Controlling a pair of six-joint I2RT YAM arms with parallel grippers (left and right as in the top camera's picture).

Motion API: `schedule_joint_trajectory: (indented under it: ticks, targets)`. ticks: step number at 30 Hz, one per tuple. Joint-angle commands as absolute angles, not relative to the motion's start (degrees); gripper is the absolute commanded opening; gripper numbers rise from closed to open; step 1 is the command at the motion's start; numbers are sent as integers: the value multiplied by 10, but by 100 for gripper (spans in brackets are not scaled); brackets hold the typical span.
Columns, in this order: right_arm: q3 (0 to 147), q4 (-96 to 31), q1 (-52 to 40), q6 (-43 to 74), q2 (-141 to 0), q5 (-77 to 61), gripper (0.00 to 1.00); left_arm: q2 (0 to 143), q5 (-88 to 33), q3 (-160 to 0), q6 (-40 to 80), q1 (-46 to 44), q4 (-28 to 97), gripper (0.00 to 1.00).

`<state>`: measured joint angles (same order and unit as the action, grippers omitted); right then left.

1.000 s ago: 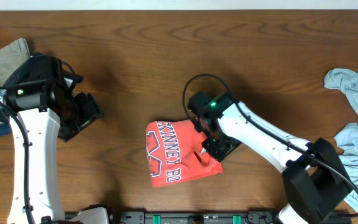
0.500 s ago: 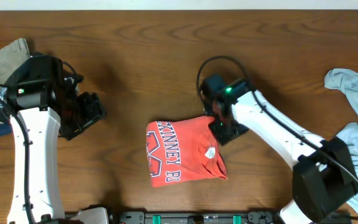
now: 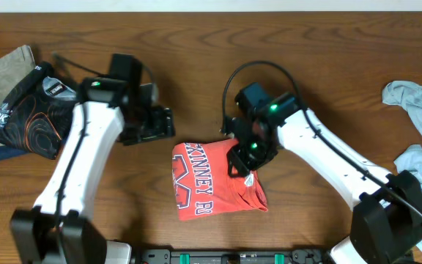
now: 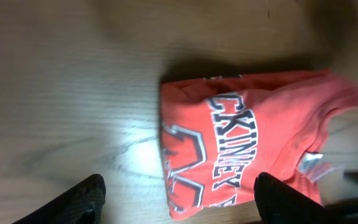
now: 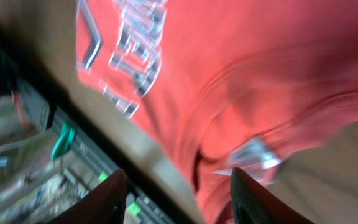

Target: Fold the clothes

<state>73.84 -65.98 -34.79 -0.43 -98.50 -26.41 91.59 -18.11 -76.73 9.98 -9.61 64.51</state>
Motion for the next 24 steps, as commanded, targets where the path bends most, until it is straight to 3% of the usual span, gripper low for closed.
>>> schedule_joint_trajectory:
  ticks: [1,10,18,24]
  targets:
    - [709,-671,-369,-20,-979,-298,55,971,-179,-761,85,-123,637,78]
    - [602,-594,-390,4,-979,-293,55,1103,-130,-761,86,-151,627,78]
    - [509,-454,-389,67,-979,-111,62,1170,-78,-761,86,-151,629,78]
    - [502,-352,-367,107,-979,21,60,1181,-79,-761,122,-151,661,82]
